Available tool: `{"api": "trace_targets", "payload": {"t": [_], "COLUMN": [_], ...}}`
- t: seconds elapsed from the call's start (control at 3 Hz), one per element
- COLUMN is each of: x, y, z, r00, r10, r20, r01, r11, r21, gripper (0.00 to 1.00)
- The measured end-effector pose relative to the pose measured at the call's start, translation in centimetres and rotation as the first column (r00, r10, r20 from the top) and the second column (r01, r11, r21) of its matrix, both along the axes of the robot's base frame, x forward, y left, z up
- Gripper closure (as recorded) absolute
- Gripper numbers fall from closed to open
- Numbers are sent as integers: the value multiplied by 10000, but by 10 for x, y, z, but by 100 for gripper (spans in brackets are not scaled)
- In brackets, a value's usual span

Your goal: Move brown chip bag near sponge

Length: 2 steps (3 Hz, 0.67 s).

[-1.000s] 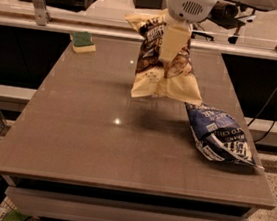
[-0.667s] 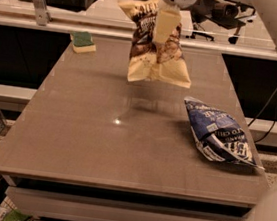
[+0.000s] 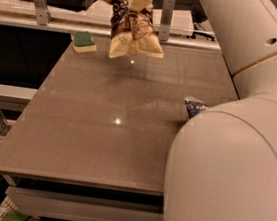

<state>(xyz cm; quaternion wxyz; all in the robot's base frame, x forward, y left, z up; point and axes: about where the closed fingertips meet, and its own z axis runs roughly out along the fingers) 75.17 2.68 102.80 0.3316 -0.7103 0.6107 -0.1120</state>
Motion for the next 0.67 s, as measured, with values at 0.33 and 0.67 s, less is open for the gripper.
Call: {"api": "trace_targets", "payload": {"t": [0.33,0.67], "x": [32,35], "y": [20,21], "z": [3,4], "r00": [9987,9985], "r10": [116,101], "r20": [497,543], "r01": [-128,-118], "r11": [9996,9995], "r21": [244,301], "gripper": [100,84]}}
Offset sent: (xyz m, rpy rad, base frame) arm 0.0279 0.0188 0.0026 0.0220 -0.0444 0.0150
